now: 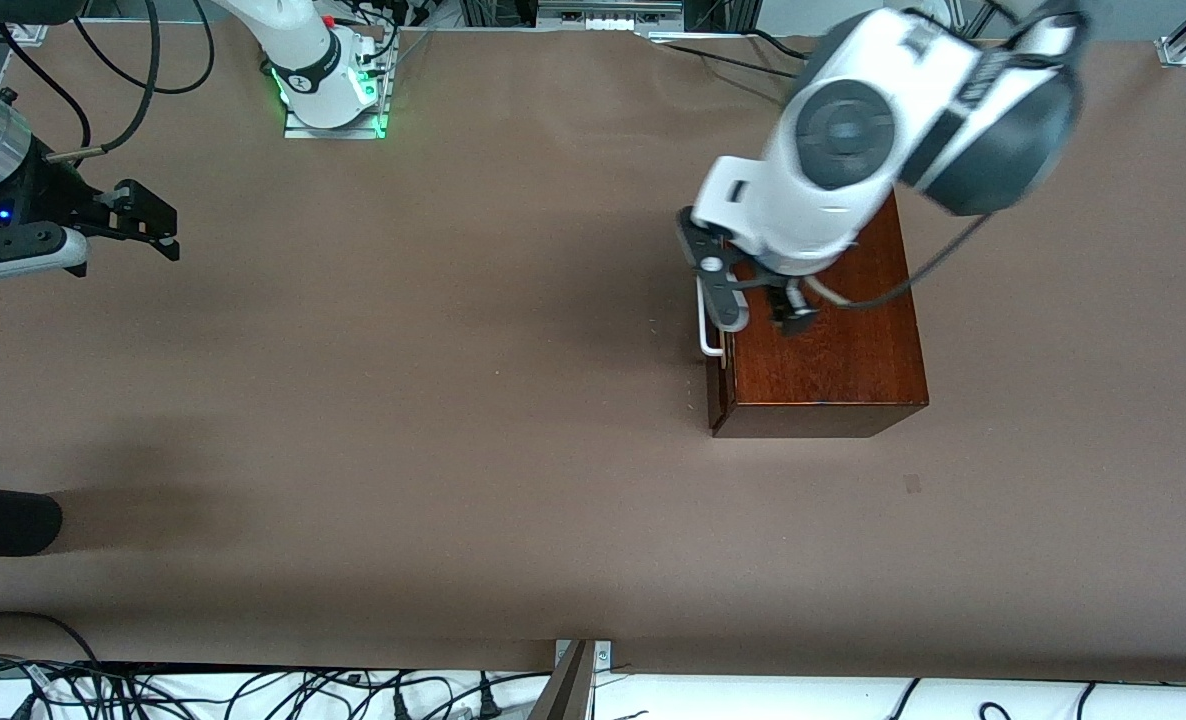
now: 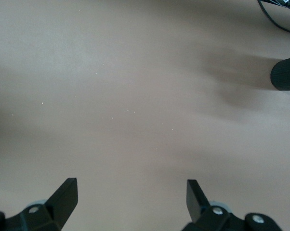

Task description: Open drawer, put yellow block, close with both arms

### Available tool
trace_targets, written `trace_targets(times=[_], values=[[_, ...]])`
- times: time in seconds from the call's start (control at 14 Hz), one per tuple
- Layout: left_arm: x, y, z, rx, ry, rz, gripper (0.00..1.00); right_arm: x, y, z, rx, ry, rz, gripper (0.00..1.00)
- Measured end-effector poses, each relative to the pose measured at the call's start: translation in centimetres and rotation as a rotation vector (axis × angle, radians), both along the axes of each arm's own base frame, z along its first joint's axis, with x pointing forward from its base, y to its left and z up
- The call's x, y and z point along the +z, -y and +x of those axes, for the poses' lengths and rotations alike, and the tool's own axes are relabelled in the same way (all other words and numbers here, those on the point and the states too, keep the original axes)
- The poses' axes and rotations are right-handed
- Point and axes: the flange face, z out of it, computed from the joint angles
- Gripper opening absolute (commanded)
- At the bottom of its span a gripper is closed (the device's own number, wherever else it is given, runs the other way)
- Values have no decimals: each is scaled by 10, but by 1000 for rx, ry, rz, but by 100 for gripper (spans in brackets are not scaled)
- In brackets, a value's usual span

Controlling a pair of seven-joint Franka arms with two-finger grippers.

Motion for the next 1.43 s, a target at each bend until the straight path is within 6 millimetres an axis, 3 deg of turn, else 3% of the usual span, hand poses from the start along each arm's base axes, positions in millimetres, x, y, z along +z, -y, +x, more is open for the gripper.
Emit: trace_targets(times=[0.21,0.5,1.0,1.22,1.43], values=[[37,-74,3,114,-31,3,100,0,0,0,0,-1,0,100],[57,-157,5,279,0,41,100,0,0,0,0,-1,0,100],[82,-229,-26,755,216,-68,100,0,0,0,0,-1,0,100],[91,-257,-41,887,217,-59,100,0,0,0,0,-1,0,100],[83,-282,-48,996,153,-20,100,0,0,0,0,-1,0,100]])
